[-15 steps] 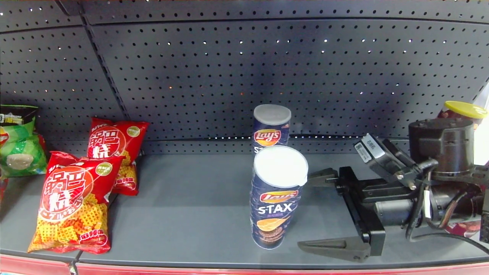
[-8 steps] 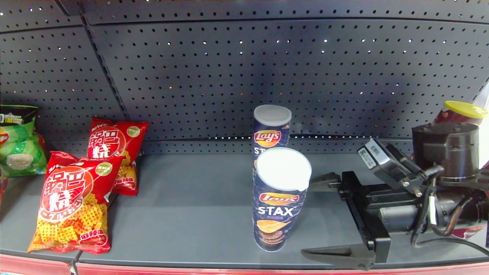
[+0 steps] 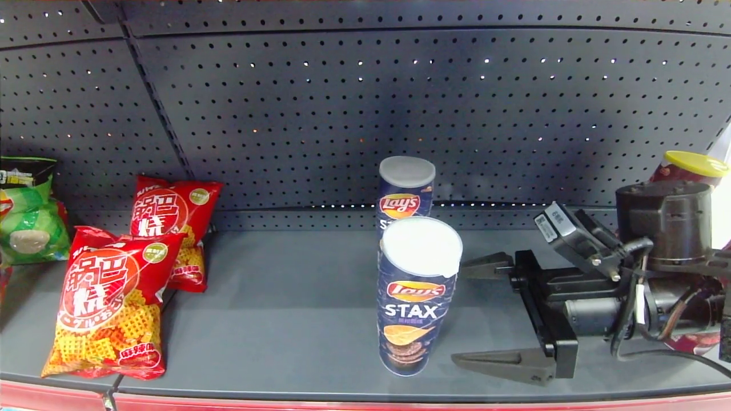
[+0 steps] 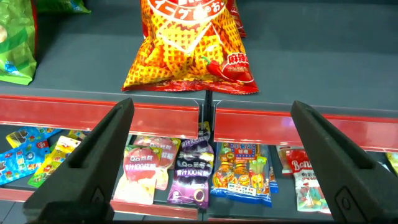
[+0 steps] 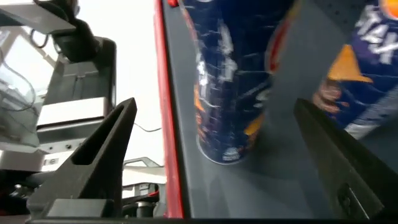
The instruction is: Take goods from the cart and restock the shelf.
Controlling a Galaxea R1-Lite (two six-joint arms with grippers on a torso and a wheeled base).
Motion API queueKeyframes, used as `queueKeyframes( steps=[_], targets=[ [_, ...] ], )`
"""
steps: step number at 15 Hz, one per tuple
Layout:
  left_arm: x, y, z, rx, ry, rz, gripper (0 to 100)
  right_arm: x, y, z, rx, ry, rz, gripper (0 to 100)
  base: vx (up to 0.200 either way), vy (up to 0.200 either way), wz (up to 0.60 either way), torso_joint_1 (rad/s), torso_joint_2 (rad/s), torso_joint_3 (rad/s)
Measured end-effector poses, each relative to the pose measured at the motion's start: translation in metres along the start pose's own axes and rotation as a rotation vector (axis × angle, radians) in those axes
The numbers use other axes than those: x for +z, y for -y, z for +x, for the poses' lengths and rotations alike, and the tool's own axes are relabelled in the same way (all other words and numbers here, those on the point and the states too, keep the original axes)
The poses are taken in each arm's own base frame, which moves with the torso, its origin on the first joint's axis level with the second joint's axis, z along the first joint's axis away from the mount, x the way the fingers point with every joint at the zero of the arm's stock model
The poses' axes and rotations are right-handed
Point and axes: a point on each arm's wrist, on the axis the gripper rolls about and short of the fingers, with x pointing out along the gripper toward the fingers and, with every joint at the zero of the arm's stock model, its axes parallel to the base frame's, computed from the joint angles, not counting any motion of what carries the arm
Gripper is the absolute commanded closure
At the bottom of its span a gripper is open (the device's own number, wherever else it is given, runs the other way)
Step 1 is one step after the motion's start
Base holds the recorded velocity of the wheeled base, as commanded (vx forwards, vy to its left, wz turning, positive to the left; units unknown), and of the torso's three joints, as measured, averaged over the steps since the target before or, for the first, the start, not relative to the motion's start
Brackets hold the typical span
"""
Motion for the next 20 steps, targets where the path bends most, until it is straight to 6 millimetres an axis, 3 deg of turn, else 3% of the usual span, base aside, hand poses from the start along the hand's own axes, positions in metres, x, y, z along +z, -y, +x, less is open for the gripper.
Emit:
queueKeyframes(
  steps=[3, 6, 8, 13, 17, 19, 20],
  targets=[
    [0.0, 0.0, 0.0, 0.0, 0.0, 0.0, 0, 0.004, 0.003, -0.012, -0.051, 0.016, -0.01, 0, 0.0, 0.0, 0.0, 0.0, 0.0, 0.0],
    [0.0, 0.0, 0.0, 0.0, 0.0, 0.001, 0, 0.017, -0.003, -0.045, -0.154, 0.069, -0.061, 0, 0.0, 0.0, 0.0, 0.0, 0.0, 0.0],
    [0.0, 0.0, 0.0, 0.0, 0.0, 0.0, 0, 0.03, -0.019, -0.073, -0.231, 0.127, -0.083, 0, 0.0, 0.0, 0.0, 0.0, 0.0, 0.0],
    [0.0, 0.0, 0.0, 0.0, 0.0, 0.001, 0, 0.047, -0.092, -0.146, -0.539, 0.327, 0.013, 0, 0.0, 0.0, 0.0, 0.0, 0.0, 0.0],
    [0.0, 0.0, 0.0, 0.0, 0.0, 0.0, 0, 0.024, -0.146, -0.172, -1.052, 0.338, 0.133, 0, 0.0, 0.0, 0.0, 0.0, 0.0, 0.0],
    [0.0, 0.0, 0.0, 0.0, 0.0, 0.001, 0, 0.009, -0.167, -0.18, -1.38, 0.261, 0.101, 0, 0.0, 0.0, 0.0, 0.0, 0.0, 0.0],
    [0.0, 0.0, 0.0, 0.0, 0.0, 0.001, 0, -0.001, -0.175, -0.18, -1.456, 0.214, 0.077, 0, 0.0, 0.0, 0.0, 0.0, 0.0, 0.0]
  ],
)
